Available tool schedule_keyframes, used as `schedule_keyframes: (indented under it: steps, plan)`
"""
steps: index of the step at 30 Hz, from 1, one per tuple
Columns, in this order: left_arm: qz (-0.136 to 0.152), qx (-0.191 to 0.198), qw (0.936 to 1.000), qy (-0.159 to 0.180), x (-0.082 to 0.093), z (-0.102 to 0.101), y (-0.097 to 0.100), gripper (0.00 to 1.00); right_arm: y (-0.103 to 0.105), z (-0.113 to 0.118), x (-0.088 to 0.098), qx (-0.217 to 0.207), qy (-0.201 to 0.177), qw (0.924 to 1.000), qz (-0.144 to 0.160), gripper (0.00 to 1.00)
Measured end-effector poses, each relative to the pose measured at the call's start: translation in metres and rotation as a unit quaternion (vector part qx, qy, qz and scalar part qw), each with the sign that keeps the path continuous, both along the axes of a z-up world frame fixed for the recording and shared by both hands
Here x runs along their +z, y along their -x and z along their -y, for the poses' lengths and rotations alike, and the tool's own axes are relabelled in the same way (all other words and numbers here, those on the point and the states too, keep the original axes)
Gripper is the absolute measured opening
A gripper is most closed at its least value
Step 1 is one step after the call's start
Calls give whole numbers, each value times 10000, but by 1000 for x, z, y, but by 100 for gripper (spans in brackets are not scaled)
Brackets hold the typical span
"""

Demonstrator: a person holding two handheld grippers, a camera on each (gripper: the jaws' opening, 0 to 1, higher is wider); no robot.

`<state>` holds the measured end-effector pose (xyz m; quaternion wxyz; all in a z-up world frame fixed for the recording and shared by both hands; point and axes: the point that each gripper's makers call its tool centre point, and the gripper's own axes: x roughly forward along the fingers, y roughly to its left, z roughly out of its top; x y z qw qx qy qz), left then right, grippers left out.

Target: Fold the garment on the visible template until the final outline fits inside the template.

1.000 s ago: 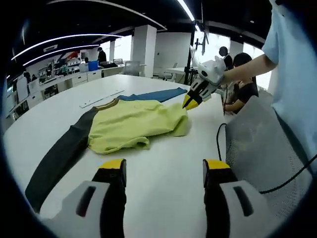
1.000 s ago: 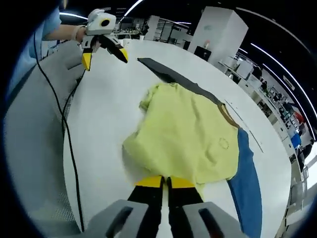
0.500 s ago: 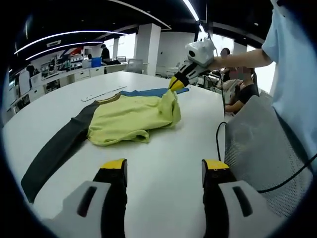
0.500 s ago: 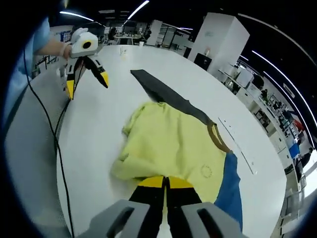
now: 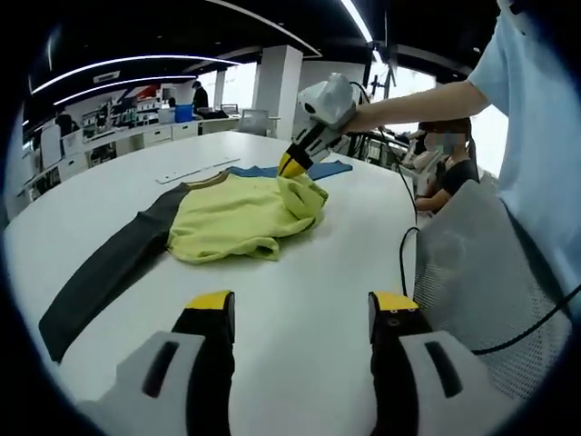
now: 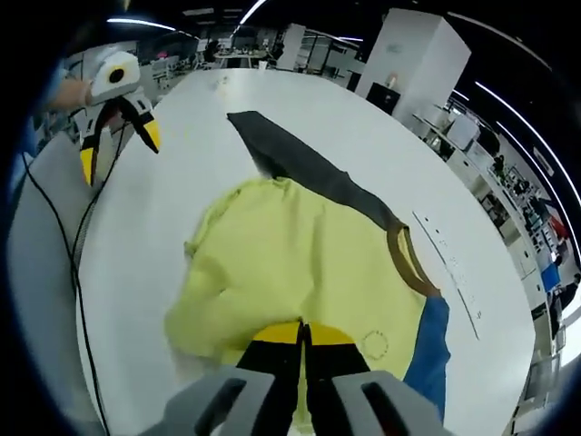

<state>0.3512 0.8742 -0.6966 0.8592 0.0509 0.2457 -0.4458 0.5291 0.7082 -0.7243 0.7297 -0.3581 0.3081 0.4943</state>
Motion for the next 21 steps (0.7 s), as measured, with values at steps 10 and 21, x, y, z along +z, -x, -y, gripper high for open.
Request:
schedule_keyframes:
  steps: [10, 21]
  plan:
    - [-30, 65, 10000, 16, 0, -2, 2, 56, -5, 3, -8, -121, 33, 9998, -128, 0]
    - [-41, 41, 10000, -38, -2, -2, 5, 57, -13, 6, -29, -375, 149, 9986, -333, 0]
